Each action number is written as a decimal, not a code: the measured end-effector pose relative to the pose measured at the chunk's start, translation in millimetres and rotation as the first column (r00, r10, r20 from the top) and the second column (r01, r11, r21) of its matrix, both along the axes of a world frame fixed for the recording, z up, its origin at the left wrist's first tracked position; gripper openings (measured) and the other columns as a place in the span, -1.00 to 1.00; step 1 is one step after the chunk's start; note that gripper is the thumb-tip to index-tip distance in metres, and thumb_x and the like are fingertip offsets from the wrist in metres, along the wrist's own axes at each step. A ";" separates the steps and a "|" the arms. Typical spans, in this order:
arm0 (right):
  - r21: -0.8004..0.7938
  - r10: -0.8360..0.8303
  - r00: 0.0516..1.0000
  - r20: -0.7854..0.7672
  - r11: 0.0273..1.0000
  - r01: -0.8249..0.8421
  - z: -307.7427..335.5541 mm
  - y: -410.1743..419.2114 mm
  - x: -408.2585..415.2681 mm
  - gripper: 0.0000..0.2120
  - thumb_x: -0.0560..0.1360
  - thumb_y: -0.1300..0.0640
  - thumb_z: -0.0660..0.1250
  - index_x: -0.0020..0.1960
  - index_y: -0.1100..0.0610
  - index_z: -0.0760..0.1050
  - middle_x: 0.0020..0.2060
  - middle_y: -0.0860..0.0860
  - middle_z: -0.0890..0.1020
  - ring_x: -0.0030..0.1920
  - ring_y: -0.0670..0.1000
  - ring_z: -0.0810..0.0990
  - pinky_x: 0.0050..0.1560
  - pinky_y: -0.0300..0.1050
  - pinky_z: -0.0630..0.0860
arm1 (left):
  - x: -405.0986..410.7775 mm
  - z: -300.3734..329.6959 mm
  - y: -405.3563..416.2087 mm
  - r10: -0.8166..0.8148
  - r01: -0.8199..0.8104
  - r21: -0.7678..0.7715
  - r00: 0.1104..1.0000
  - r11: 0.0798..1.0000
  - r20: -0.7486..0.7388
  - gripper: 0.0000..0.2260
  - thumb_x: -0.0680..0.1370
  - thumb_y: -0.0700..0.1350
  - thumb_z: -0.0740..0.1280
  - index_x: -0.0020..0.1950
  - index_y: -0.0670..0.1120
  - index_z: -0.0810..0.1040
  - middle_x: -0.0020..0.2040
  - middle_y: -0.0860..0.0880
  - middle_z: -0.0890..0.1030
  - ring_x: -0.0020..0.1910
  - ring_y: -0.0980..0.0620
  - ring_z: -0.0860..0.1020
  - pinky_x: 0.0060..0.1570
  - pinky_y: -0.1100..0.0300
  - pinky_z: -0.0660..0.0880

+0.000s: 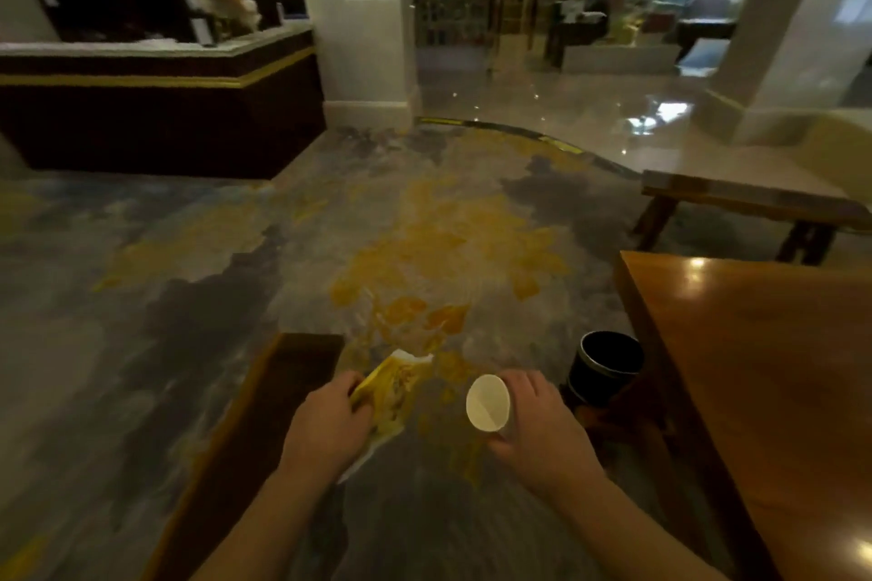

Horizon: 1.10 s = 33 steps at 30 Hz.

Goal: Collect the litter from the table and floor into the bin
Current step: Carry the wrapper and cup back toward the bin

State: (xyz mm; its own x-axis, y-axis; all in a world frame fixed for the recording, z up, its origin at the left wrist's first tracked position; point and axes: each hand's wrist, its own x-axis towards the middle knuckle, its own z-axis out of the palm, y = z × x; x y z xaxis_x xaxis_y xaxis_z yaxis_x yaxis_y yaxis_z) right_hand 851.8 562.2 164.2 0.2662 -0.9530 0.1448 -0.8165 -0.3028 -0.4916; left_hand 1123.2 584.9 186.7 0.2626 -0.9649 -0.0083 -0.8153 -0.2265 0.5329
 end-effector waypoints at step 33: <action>0.038 -0.518 0.855 -0.008 0.854 0.518 -34.6 -703.2 -33.0 -0.40 0.35 -0.06 0.50 0.30 -0.08 0.32 0.18 -0.06 0.44 0.18 0.00 0.43 0.00 -0.08 0.50 | -61.9 -47.9 -841.3 -0.469 0.464 -0.070 0.871 0.883 -0.144 -0.71 0.46 -0.16 0.37 -0.40 0.00 0.37 -0.47 0.04 0.43 -0.46 0.08 0.41 -0.50 0.15 0.17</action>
State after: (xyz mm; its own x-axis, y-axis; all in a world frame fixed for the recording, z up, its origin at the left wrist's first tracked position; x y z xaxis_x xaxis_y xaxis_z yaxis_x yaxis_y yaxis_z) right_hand 818.8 -141.1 129.6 -0.2681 -0.9575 0.1064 -0.8486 0.1824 -0.4966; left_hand 1061.3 -256.4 138.8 -0.2200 -0.9753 0.0214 -0.7300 0.1792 0.6596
